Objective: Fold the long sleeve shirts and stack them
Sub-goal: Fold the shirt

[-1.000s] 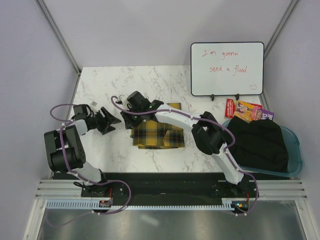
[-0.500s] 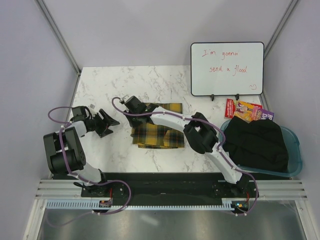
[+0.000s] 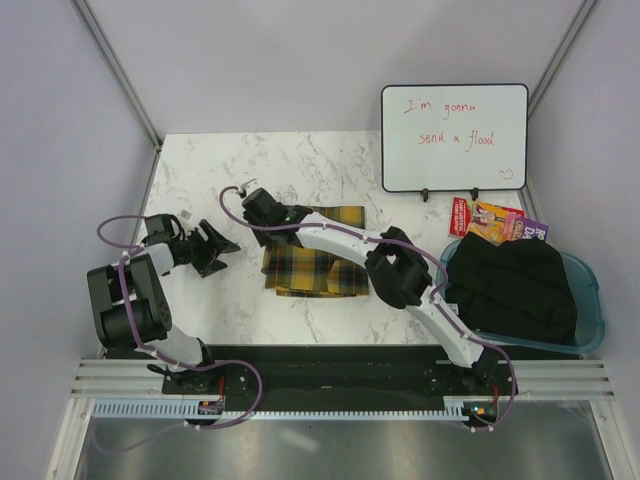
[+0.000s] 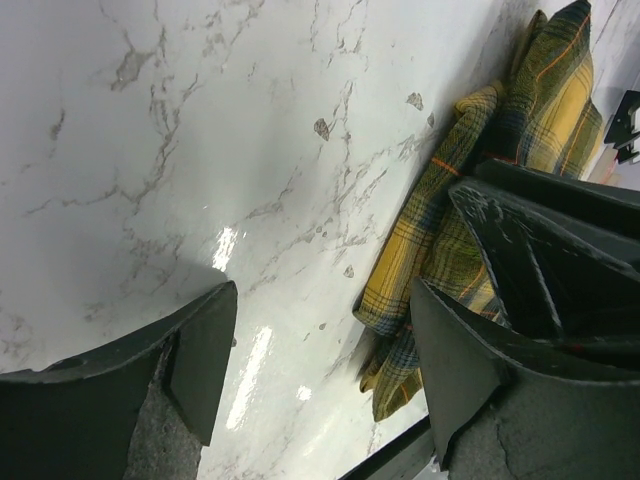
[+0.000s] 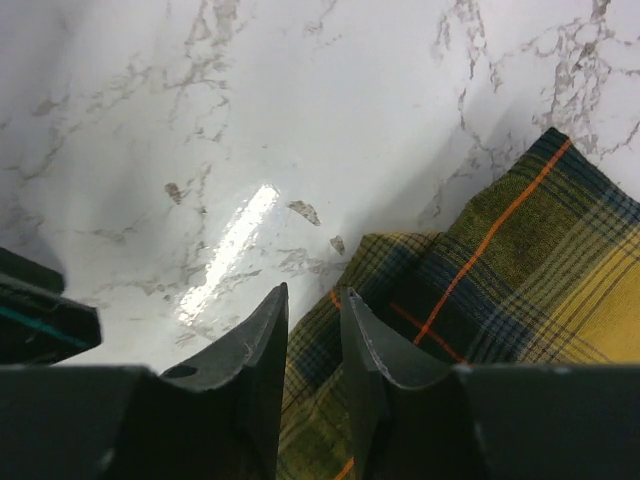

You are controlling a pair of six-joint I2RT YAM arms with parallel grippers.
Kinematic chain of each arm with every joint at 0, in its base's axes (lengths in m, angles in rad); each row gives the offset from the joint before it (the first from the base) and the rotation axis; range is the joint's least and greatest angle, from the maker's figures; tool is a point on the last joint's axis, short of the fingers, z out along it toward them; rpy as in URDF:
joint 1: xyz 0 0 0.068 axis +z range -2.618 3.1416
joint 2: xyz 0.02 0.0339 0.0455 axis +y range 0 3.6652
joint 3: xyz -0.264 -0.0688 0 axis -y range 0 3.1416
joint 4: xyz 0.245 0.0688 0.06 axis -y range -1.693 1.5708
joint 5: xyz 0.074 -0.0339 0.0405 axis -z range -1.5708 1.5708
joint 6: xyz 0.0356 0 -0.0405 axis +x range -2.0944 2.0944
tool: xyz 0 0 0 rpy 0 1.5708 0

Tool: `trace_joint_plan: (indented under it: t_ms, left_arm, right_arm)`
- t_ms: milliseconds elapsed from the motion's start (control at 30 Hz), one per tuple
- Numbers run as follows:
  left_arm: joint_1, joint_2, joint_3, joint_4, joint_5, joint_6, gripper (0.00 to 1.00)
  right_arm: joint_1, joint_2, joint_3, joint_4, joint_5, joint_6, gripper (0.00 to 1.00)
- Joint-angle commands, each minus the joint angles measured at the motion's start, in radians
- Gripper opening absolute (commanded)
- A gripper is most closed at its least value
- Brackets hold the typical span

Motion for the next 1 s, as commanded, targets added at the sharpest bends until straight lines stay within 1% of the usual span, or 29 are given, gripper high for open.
trace_joint_plan:
  t_ms: [0, 167, 267, 300, 367, 400, 500, 533, 600, 667, 800, 833, 867, 967]
  left_arm:
    - [0.007, -0.016, -0.011, 0.019, -0.015, 0.036, 0.78]
    - [0.007, -0.019, -0.011, 0.019, -0.015, 0.030, 0.78]
    - [0.007, -0.021, -0.014, 0.019, -0.011, 0.024, 0.78]
    - [0.007, -0.021, -0.017, 0.019, -0.007, 0.024, 0.78]
    - [0.007, -0.022, -0.020, 0.019, 0.008, 0.027, 0.77]
    - [0.008, -0.021, -0.026, 0.026, 0.017, 0.028, 0.76]
    - [0.007, -0.007, -0.038, 0.036, 0.074, 0.048, 0.75]
    - [0.007, -0.001, -0.038, 0.037, 0.095, 0.056, 0.76]
    - [0.008, 0.019, -0.035, 0.030, 0.196, 0.097, 0.77]
    - [0.005, 0.036, -0.052, 0.078, 0.271, 0.081, 0.78]
    - [-0.018, 0.044, -0.086, 0.184, 0.312, 0.071, 0.80]
    - [-0.033, 0.053, -0.083, 0.186, 0.316, 0.065, 0.80]
    - [-0.038, 0.062, -0.081, 0.242, 0.327, 0.056, 0.80]
    - [-0.053, 0.117, -0.072, 0.310, 0.377, 0.022, 0.80]
  right_arm:
    - [0.005, 0.054, 0.031, -0.007, 0.060, -0.005, 0.35]
    - [0.005, 0.071, 0.019, -0.007, 0.071, 0.006, 0.34]
    - [0.005, 0.081, 0.019, -0.006, 0.053, 0.007, 0.29]
    - [0.003, 0.084, 0.019, -0.007, 0.045, 0.009, 0.19]
    - [0.001, 0.083, 0.022, -0.010, 0.027, 0.015, 0.08]
    - [0.000, 0.080, 0.025, -0.015, 0.022, 0.017, 0.00]
    - [-0.012, 0.056, 0.025, -0.015, -0.009, 0.036, 0.00]
    - [-0.017, 0.046, 0.023, -0.011, -0.019, 0.043, 0.00]
    - [-0.026, 0.011, 0.007, 0.003, -0.045, 0.055, 0.00]
    - [-0.038, -0.015, -0.021, 0.022, -0.076, 0.069, 0.00]
    - [-0.045, -0.066, -0.052, 0.049, -0.137, 0.101, 0.00]
    - [-0.046, -0.070, -0.055, 0.052, -0.142, 0.104, 0.00]
    - [-0.046, -0.073, -0.058, 0.051, -0.147, 0.109, 0.00]
    - [-0.045, -0.086, -0.060, 0.054, -0.164, 0.116, 0.00]
